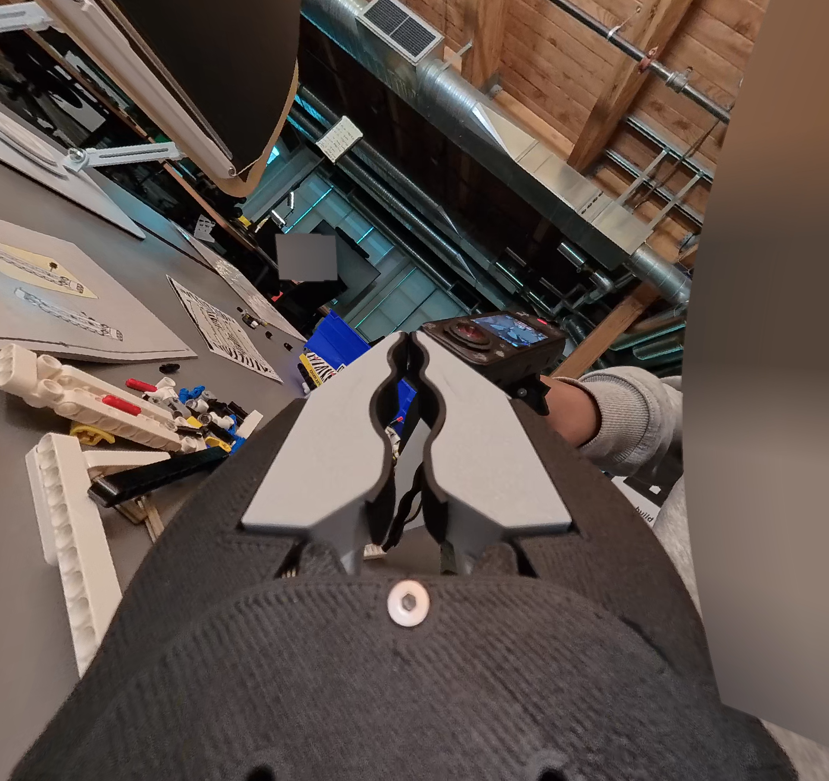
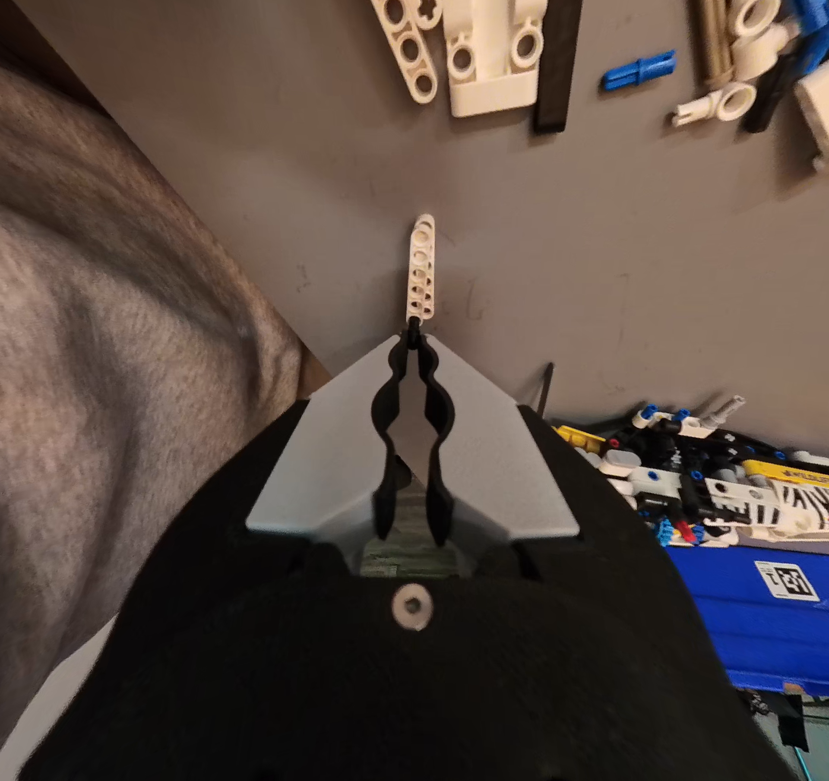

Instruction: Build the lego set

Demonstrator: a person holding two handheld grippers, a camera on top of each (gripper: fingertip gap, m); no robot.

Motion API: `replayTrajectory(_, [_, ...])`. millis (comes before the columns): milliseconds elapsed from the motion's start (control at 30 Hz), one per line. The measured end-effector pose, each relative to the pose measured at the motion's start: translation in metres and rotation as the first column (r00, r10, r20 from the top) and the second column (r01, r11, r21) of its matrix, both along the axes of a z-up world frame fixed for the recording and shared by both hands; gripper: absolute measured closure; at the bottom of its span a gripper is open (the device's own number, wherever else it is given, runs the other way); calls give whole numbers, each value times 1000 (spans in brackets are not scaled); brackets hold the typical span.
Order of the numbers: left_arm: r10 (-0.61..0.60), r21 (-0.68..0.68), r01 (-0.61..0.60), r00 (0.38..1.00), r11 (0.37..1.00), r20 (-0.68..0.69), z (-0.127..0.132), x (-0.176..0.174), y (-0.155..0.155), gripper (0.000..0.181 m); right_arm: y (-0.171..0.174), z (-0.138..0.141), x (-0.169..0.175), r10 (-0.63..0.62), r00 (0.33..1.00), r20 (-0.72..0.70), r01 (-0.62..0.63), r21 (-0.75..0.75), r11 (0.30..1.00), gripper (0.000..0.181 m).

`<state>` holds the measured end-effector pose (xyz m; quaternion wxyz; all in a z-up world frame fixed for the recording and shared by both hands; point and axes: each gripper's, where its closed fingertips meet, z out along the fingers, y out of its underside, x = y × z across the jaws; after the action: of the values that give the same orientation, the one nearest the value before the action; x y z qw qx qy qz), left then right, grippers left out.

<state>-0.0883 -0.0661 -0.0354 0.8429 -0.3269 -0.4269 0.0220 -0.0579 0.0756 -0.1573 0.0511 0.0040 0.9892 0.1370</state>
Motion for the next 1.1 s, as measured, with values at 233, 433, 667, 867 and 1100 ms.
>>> replayTrajectory(233, [8,1,-8,1000,1000,2,0,-1,-3,181,-10,13,-7,-61,998,-13,59,-108,992,179])
replayTrajectory(433, [19,-22,-19,1000,1000,10,-2,-2,0,174,-31,45,-14,-234,972,32,225,-428,875,179])
replayTrajectory(667, [-94,-77,94,996,993,1,-4,5,31,162,-51,107,-7,-329,920,214,361,-790,495,180])
replayTrajectory(867, [-381,-29,380,921,925,-83,10,36,76,162,-52,123,14,-306,898,317,408,-861,303,179])
replayTrajectory(1100, [-480,-84,473,867,877,-134,13,57,96,171,-50,134,32,-270,895,356,417,-882,219,180])
